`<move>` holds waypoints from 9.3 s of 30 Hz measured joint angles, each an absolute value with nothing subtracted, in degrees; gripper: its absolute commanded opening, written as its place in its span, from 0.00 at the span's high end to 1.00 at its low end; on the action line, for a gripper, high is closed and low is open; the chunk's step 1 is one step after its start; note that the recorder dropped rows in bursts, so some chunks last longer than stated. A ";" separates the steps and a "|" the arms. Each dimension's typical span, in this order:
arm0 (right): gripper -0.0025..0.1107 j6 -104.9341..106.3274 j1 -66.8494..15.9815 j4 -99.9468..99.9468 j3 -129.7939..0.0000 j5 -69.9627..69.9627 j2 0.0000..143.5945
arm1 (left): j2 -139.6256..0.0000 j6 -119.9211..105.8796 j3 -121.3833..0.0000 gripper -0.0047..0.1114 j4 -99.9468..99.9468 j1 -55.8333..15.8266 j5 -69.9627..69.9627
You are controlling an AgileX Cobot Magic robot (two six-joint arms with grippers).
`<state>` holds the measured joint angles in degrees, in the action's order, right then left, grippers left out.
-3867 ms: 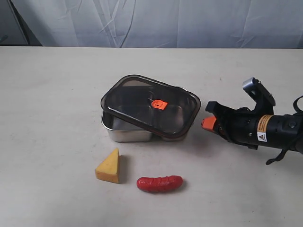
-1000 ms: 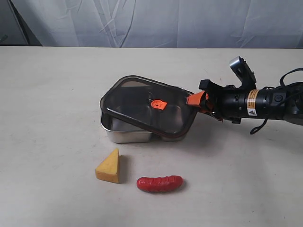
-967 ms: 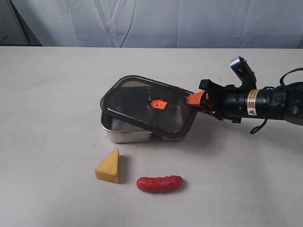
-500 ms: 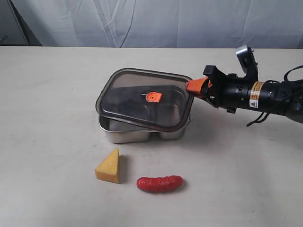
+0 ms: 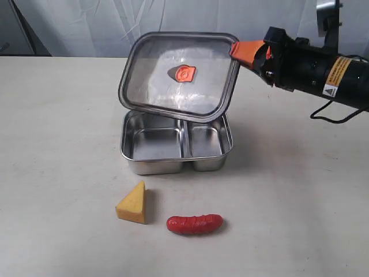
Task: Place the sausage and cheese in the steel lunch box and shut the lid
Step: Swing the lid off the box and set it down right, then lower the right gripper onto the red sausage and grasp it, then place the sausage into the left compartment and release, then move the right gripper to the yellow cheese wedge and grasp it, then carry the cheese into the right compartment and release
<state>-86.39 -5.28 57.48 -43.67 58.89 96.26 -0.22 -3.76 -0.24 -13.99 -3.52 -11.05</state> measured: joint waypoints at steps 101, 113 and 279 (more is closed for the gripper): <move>0.99 12.73 -48.05 -3.11 -44.48 -22.99 96.73 | -0.22 -3.76 -0.24 0.96 -13.99 -3.52 -11.05; 0.35 12.59 -48.05 -11.28 -46.12 -22.02 90.88 | -0.22 -3.76 -0.24 0.96 -13.99 -3.52 -11.05; 0.84 -24.27 -35.12 17.50 -70.49 -29.91 112.79 | -0.22 -3.76 -0.24 0.96 -13.99 -3.52 -11.05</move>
<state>-24.27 -35.12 17.50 -70.49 -29.91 112.79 -0.22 -3.76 -0.24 -13.99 -3.52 -11.05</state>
